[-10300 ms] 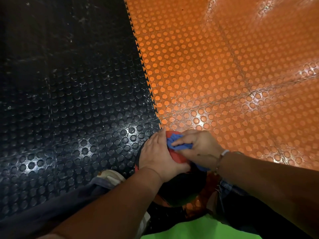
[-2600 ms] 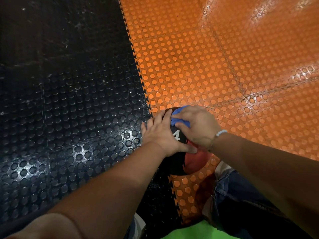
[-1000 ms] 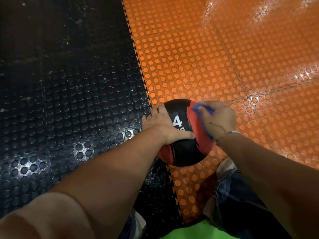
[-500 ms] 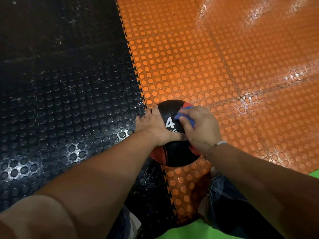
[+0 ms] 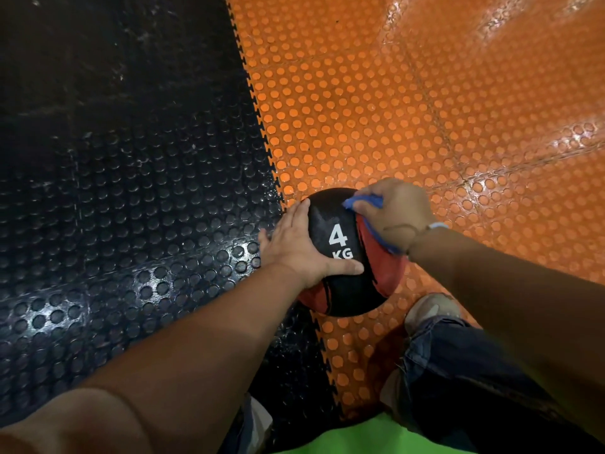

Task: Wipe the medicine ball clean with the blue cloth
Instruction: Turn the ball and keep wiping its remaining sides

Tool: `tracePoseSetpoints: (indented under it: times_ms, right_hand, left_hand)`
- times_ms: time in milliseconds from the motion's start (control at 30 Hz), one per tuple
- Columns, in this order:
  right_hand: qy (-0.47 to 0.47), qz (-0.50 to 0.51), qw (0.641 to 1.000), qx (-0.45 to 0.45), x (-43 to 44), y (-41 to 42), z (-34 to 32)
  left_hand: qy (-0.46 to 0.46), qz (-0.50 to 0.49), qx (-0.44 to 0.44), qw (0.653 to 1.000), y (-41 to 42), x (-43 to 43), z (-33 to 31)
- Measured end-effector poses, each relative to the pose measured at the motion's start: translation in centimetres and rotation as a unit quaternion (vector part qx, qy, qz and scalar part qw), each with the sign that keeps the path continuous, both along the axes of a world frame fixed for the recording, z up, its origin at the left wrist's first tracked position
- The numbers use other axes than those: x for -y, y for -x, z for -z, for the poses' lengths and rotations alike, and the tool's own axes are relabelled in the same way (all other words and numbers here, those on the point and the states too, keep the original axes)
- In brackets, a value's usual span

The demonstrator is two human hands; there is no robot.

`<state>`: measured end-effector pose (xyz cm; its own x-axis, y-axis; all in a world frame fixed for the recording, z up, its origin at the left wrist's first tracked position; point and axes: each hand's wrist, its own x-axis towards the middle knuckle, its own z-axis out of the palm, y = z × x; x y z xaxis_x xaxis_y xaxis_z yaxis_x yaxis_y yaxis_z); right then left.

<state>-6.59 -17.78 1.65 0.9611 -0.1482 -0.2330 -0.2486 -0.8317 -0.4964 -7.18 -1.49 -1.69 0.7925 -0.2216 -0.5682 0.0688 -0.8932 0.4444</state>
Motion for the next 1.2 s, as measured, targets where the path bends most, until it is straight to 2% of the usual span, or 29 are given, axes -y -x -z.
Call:
tracePoseSetpoints:
  times_ms: [67,200,233,367,433,533,600,667,767,833,1000,1067,1100,1133,1167,1200]
  right_hand:
    - [0.010,0.002,1.000,-0.011,-0.1,-0.4,-0.1]
    - [0.048,-0.168,0.985,0.009,-1.7,1.5,-0.5]
    - [0.054,-0.162,0.985,-0.002,-1.5,1.2,-0.7]
    - [0.063,-0.028,0.997,-0.017,-0.4,-1.7,-0.1]
    - [0.054,-0.046,0.997,-0.008,-0.5,-1.2,0.2]
    - [0.049,-0.145,0.988,0.007,-0.7,1.7,-0.7]
    - [0.047,-0.165,0.985,-0.004,-0.4,2.1,-1.1]
    - [0.045,-0.137,0.990,-0.013,0.0,0.5,-0.8]
    - [0.053,-0.030,0.997,-0.042,0.5,-2.2,0.3]
    - [0.040,-0.015,0.998,-0.053,0.4,-2.0,0.7]
    - [0.028,-0.167,0.985,0.026,-0.6,3.4,-0.9]
    - [0.012,-0.193,0.981,-0.003,0.2,3.5,-1.2]
    - [-0.030,-0.149,0.987,-0.046,0.5,3.1,-1.5]
    - [-0.102,-0.061,0.988,-0.095,0.9,2.3,-1.5]
    - [-0.189,0.047,0.972,-0.128,1.2,1.5,-1.5]
    - [-0.270,0.150,0.939,-0.149,1.4,0.8,-1.5]
  left_hand:
    - [-0.003,-0.001,-0.006,1.000,0.0,0.1,0.0]
    - [-0.012,0.012,-0.030,0.999,-0.5,0.2,-0.1]
    - [-0.015,0.020,-0.030,0.999,-0.6,0.2,-0.3]
    - [-0.014,0.022,-0.027,0.999,-0.7,0.5,-0.4]
    - [-0.016,0.020,-0.033,0.999,-0.8,0.3,-0.4]
    - [-0.023,0.035,-0.047,0.998,-1.0,-0.4,-0.4]
    - [-0.029,0.051,-0.041,0.997,-1.0,-0.5,-0.6]
    - [-0.032,0.060,-0.027,0.997,-0.7,-0.2,-0.6]
    - [-0.031,0.069,-0.010,0.997,0.2,0.2,-0.8]
    - [-0.039,0.074,-0.004,0.996,0.8,0.2,-0.8]
    - [-0.039,0.067,-0.007,0.997,0.6,0.4,-0.8]
    - [-0.038,0.071,-0.004,0.997,0.4,0.6,-0.8]
    - [-0.034,0.071,-0.001,0.997,0.4,0.6,-0.9]
    - [-0.031,0.069,0.004,0.997,0.4,0.5,-0.9]
    - [-0.031,0.069,0.016,0.997,0.5,0.3,-0.9]
    - [-0.032,0.068,0.036,0.997,0.7,0.2,-1.0]
